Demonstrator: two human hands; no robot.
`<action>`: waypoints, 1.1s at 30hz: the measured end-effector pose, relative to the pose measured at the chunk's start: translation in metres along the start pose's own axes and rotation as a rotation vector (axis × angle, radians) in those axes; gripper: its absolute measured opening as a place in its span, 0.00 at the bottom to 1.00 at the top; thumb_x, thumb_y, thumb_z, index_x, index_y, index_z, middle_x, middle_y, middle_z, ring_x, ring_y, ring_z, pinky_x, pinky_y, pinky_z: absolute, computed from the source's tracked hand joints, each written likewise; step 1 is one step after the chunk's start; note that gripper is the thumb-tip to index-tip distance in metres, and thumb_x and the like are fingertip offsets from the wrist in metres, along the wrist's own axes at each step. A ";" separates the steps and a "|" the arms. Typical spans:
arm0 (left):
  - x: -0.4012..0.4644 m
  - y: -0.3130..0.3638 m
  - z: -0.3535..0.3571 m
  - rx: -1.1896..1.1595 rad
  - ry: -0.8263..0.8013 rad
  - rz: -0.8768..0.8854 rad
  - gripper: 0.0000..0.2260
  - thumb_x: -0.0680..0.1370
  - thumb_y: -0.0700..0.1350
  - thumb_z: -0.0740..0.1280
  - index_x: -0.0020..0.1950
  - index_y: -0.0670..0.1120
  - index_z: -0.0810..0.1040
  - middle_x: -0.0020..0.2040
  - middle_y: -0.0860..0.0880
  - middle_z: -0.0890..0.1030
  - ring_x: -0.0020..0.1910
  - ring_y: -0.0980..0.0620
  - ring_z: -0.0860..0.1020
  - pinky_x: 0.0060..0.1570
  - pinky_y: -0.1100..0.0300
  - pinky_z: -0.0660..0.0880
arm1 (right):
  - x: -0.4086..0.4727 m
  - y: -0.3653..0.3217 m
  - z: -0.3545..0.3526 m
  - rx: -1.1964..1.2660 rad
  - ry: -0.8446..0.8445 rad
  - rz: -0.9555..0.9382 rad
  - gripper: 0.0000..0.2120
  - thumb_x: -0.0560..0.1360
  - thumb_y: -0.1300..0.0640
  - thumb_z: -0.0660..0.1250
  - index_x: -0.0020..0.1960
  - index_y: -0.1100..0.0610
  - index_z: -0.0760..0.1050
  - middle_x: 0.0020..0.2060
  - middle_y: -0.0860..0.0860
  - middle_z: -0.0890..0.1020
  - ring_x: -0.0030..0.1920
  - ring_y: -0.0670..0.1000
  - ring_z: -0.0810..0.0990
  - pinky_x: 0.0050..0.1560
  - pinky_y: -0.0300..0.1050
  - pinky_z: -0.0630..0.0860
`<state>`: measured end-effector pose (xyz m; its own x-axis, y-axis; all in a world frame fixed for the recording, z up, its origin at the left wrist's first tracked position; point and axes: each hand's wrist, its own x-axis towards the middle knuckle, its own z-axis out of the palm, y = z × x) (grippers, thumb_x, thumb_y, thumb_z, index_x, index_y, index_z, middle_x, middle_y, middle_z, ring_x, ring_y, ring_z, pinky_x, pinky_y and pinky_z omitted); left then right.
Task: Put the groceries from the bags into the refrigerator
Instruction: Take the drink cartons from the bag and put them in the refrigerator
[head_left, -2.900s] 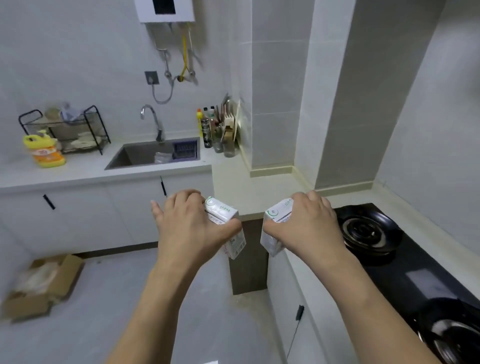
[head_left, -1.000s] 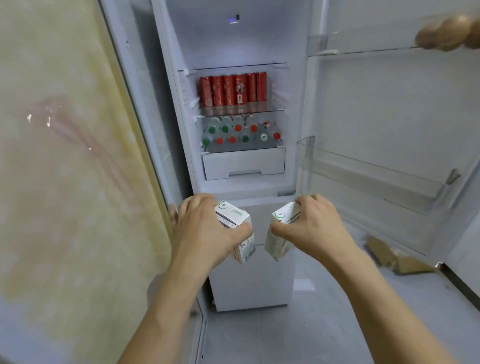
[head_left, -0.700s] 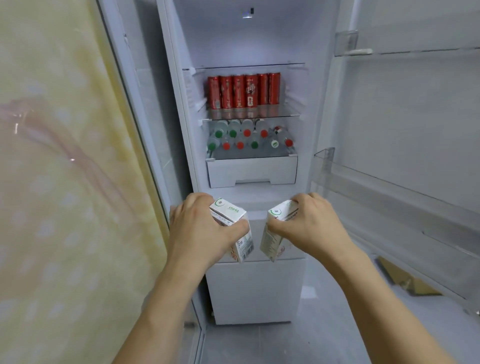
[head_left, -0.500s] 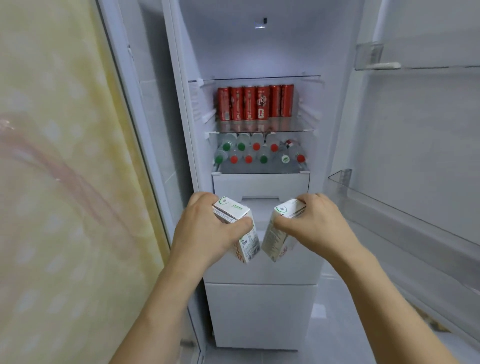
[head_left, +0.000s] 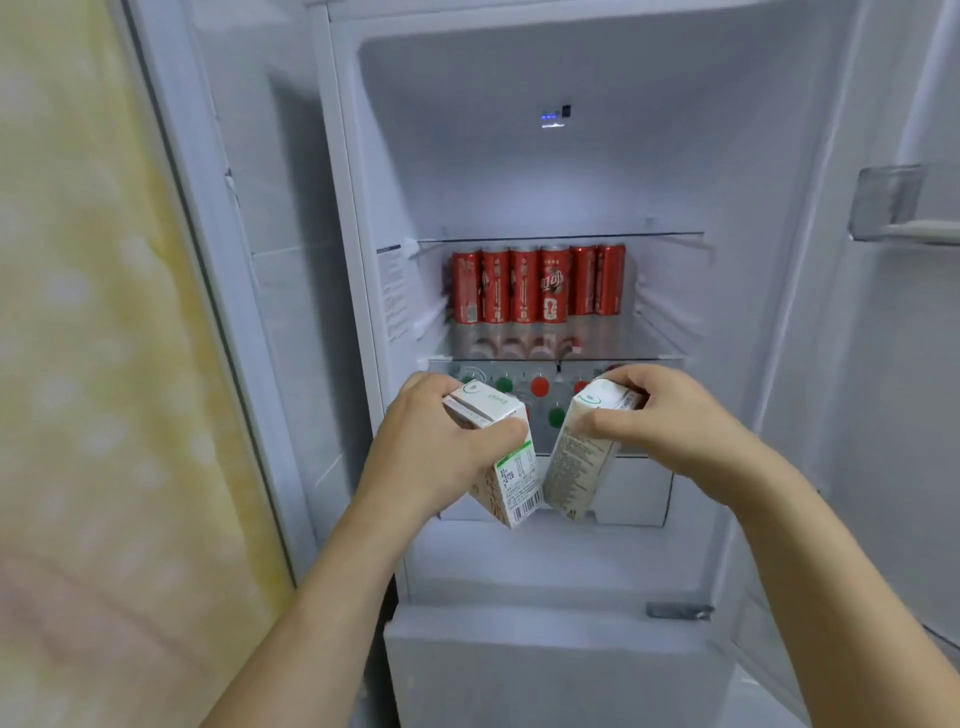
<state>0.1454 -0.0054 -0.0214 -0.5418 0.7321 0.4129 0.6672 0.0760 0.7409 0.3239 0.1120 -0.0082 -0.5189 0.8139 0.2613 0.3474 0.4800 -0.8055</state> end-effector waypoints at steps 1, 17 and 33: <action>0.014 0.001 -0.003 -0.011 -0.002 0.019 0.13 0.67 0.56 0.76 0.42 0.54 0.76 0.49 0.56 0.77 0.42 0.61 0.78 0.37 0.62 0.71 | 0.014 -0.003 -0.001 0.009 0.011 -0.003 0.17 0.60 0.46 0.77 0.47 0.49 0.80 0.40 0.48 0.83 0.37 0.48 0.80 0.34 0.46 0.77; 0.232 0.058 -0.014 -0.176 0.285 0.165 0.15 0.67 0.55 0.74 0.36 0.45 0.78 0.37 0.49 0.82 0.35 0.51 0.78 0.32 0.58 0.71 | 0.217 -0.082 -0.041 0.064 0.325 -0.190 0.15 0.69 0.48 0.71 0.42 0.61 0.79 0.31 0.49 0.81 0.31 0.48 0.76 0.32 0.43 0.69; 0.394 0.064 0.033 0.004 0.277 -0.056 0.30 0.60 0.67 0.65 0.49 0.44 0.78 0.49 0.46 0.80 0.38 0.46 0.81 0.31 0.60 0.71 | 0.378 -0.069 -0.043 -0.096 0.422 -0.087 0.34 0.54 0.35 0.64 0.49 0.60 0.75 0.49 0.56 0.77 0.45 0.57 0.80 0.32 0.41 0.73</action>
<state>-0.0086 0.3099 0.1715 -0.6966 0.5140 0.5006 0.6341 0.1146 0.7647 0.1376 0.4009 0.1688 -0.1922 0.8221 0.5360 0.3976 0.5646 -0.7233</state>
